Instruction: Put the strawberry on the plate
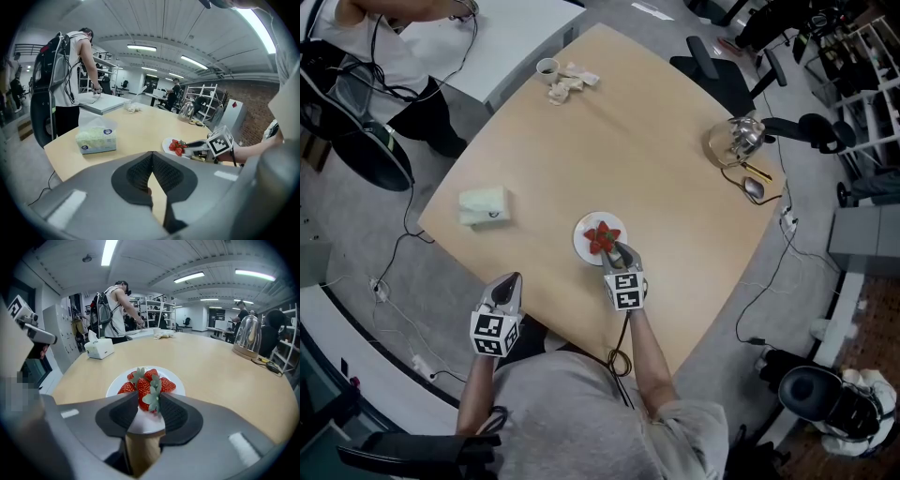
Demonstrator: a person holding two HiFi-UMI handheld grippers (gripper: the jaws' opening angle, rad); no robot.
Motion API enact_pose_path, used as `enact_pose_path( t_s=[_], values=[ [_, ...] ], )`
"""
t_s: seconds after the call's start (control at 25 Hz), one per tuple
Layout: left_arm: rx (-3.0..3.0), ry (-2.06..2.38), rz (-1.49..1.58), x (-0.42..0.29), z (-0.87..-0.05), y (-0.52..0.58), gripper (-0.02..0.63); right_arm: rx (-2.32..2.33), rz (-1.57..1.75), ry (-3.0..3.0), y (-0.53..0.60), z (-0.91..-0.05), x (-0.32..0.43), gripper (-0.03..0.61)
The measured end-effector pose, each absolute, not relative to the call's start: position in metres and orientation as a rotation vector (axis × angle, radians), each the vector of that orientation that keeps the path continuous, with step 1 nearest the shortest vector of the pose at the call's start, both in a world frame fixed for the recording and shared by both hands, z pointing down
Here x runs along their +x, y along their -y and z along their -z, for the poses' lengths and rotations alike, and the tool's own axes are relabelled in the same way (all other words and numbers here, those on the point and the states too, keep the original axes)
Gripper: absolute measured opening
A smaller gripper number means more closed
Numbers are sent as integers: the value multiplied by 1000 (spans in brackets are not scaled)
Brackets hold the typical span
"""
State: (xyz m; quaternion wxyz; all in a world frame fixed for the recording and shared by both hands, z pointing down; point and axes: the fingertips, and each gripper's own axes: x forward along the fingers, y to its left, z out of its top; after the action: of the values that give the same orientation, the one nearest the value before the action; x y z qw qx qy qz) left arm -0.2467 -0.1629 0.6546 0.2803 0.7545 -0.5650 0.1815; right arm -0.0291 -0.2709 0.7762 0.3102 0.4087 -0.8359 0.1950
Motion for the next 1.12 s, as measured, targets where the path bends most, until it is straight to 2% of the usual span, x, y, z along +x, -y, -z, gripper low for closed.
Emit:
enact_pose_path(
  t_s=[0.4,0.6,1.12],
  values=[
    [2026,1507,-488,-245,-657,164,18,1091,-540,2226,273,-777,-30,160],
    [2034,1508,-487,-246,-653,162,18,1121,-547,2221,272,-773,-29,193],
    [2134,1455,-461,-238,-638,170,18,1216,-542,2259,265,-737,-26,215]
  ],
)
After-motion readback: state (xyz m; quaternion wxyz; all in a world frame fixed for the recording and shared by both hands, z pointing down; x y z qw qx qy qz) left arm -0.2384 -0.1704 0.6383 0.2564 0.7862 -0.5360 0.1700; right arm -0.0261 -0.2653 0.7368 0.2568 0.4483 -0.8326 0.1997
